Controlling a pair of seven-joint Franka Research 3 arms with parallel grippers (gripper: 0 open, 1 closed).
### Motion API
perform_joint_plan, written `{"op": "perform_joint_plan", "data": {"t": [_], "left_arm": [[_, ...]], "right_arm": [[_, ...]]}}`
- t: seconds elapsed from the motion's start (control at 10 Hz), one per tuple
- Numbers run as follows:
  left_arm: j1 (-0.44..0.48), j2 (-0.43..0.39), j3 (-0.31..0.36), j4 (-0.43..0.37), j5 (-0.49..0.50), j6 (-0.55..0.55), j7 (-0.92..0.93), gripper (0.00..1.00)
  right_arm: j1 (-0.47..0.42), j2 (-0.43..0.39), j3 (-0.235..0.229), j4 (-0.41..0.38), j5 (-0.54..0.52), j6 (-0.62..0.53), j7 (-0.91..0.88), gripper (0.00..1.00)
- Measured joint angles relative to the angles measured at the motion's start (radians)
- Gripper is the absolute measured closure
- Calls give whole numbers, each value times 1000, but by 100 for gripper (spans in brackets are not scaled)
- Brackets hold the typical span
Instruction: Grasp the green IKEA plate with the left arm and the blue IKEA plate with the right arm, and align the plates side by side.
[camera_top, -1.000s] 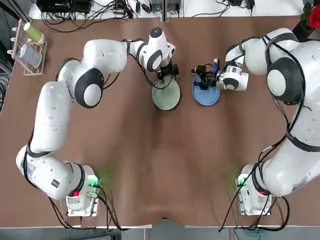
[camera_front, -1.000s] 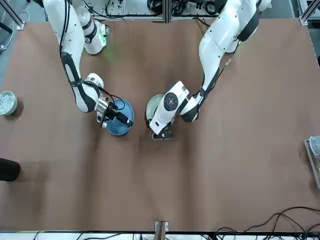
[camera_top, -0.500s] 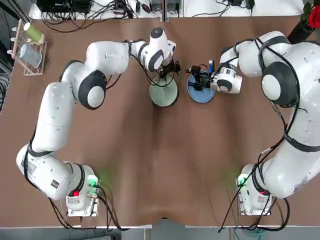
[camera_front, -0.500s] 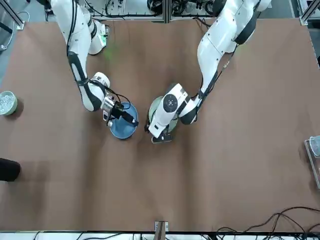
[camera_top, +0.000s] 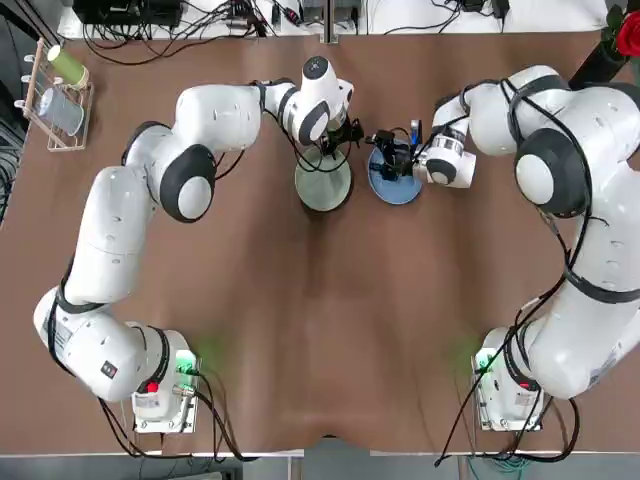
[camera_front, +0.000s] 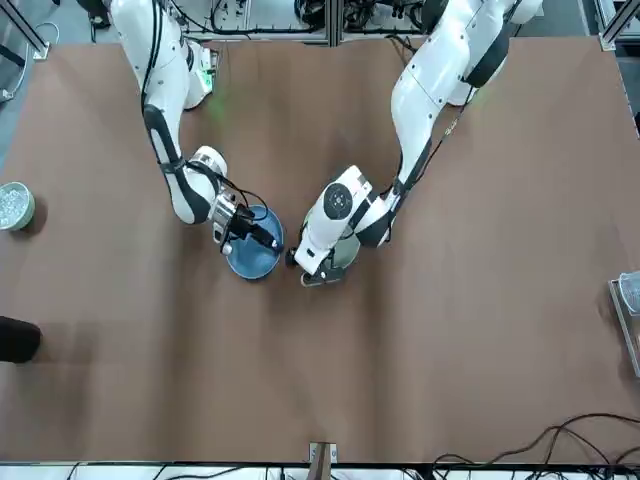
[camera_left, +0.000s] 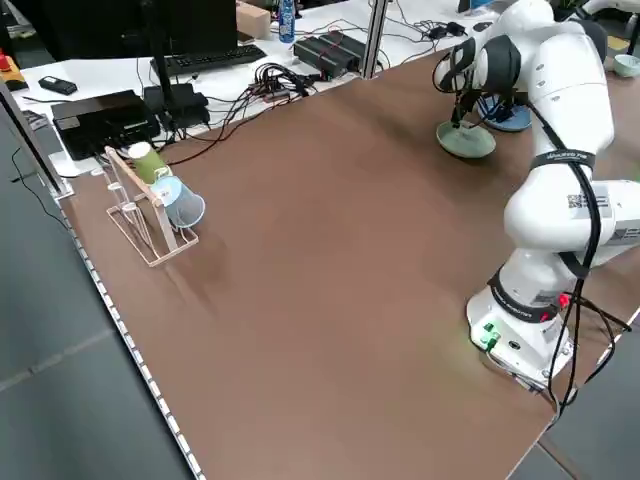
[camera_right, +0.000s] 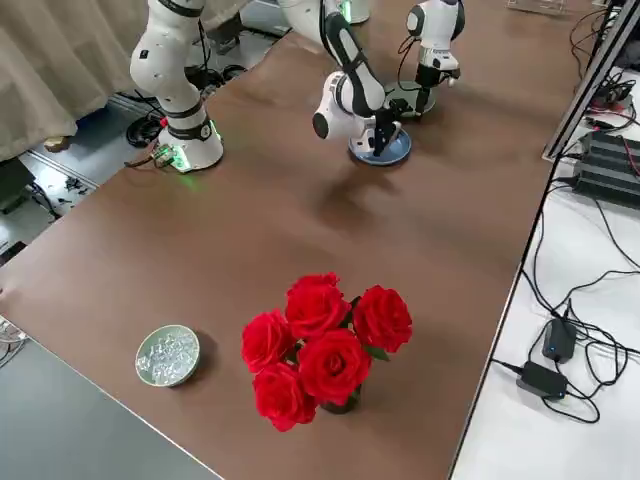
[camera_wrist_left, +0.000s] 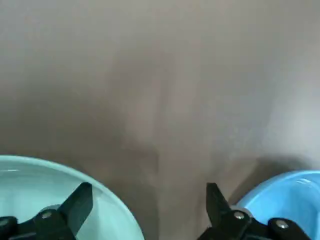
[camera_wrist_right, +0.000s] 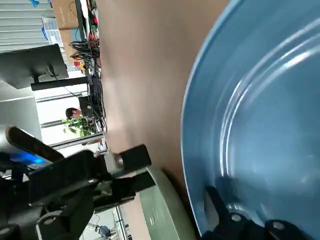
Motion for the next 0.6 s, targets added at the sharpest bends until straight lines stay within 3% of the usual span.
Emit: {"op": "perform_joint_plan", "data": {"t": [0.6], "left_arm": [[-8, 22, 1, 24, 0, 64, -66, 0]], "right_arm": [[48, 21, 0, 44, 77, 15, 0, 2]]}}
